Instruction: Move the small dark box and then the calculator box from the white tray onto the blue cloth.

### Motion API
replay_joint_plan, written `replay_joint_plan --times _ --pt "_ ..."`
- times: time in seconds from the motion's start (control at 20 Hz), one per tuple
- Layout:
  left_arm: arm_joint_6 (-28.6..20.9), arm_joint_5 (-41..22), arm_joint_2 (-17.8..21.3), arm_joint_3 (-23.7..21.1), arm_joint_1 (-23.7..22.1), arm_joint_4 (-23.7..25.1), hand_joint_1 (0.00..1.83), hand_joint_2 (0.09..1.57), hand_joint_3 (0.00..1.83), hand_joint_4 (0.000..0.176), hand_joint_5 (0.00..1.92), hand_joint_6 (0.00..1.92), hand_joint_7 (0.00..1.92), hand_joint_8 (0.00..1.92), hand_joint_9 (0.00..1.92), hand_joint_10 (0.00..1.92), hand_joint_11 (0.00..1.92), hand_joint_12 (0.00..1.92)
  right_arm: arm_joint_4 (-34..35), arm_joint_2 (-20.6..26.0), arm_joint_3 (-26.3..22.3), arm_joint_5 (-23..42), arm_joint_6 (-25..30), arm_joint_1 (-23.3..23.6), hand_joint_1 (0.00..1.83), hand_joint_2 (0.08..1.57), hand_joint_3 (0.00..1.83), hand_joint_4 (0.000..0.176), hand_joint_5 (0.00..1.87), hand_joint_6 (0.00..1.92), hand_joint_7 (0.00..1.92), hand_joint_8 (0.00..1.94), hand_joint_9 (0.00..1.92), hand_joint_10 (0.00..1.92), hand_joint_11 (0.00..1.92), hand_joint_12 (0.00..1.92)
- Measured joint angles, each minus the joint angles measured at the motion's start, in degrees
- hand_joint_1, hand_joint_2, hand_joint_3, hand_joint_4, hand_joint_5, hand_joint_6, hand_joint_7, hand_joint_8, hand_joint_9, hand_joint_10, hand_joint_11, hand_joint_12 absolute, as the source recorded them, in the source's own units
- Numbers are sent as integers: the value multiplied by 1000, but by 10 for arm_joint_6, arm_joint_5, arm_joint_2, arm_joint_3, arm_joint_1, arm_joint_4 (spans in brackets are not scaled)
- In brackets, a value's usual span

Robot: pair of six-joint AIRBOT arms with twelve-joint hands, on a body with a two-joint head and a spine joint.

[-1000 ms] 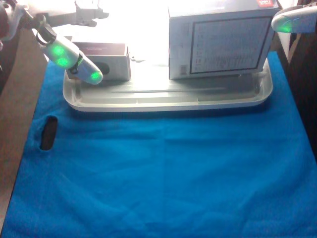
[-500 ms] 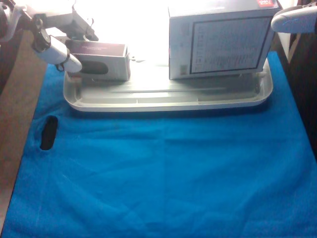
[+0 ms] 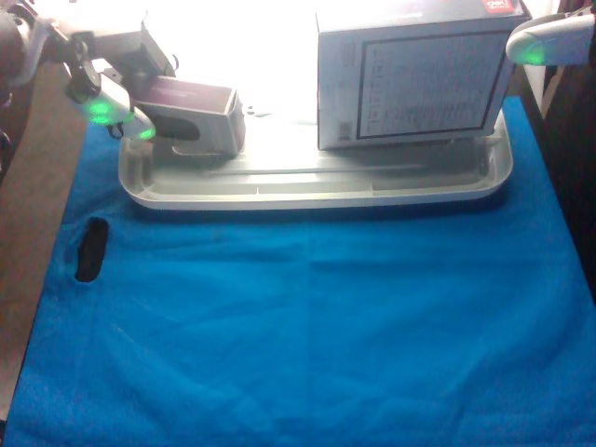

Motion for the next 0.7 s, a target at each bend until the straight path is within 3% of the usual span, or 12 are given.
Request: replay_joint_plan --times 0.05,0.1,0.15,0.2,0.25,0.35,0.4,0.45,0.5,0.6,0.65,0.7 --pt "0 -1 3 0 -8 -2 1083 1148 0 0 914 1079 788 112 669 39 51 1220 0 0 0 1 0 0 589 729 0 176 0 0 85 2 142 4 0 1135" --pt "0 -3 7 -2 -16 -3 1083 1148 0 0 914 1079 788 112 669 39 51 1220 0 0 0 0 0 0 589 729 0 176 0 0 85 2 142 4 0 1135" --pt "2 -13 30 -19 -39 -13 1198 1176 0 0 1013 911 693 1165 746 93 98 1470 -3 0 0 2 0 0 581 738 0 176 0 0 96 1 138 1 0 1033" --pt "2 -17 37 -25 -44 -15 1225 1177 0 0 996 777 747 1447 612 916 246 1703 -4 0 0 2 0 0 584 736 0 176 0 0 92 1 127 2 0 990" --pt "3 -28 52 -39 -53 -15 1232 1174 0 0 1006 738 754 1498 506 1217 246 1774 -4 0 0 2 0 0 585 736 0 176 0 0 92 1 125 1 0 954" --pt "8 -44 82 -73 -63 -4 1208 1219 1 0 954 874 617 1624 379 1386 171 1757 -3 0 0 1 0 0 578 728 0 176 0 0 83 0 93 0 0 891" --pt "9 -58 97 -91 -66 2 1217 1202 0 0 980 795 675 1592 426 1480 194 1815 -4 0 0 2 0 0 585 732 1 176 0 0 77 0 83 0 0 889" --pt "8 -67 111 -109 -70 7 1125 1127 0 0 996 911 586 1330 400 1541 38 1815 -5 0 -1 2 0 0 585 739 1 176 0 0 57 0 69 1 0 852" --pt "9 -79 127 -126 -74 16 1139 1119 0 0 977 964 573 1258 420 1572 160 1894 -4 0 -1 2 0 0 586 729 0 176 0 0 61 0 59 1 0 805" --pt "9 -97 151 -152 -76 17 1124 1142 1 0 926 1052 552 1287 451 1602 320 1920 -4 0 -1 2 0 0 594 749 1 176 0 0 43 0 32 1 0 710" --pt "9 -104 161 -164 -76 20 1193 1205 1 0 912 883 658 1572 482 1617 360 1921 -4 0 -1 2 0 0 604 755 2 176 0 0 26 0 21 0 0 700" --pt "9 -110 171 -176 -76 24 1193 1205 1 0 912 883 658 1572 482 1617 360 1921 -4 0 -1 2 0 0 604 755 2 176 0 0 26 0 21 0 0 700"
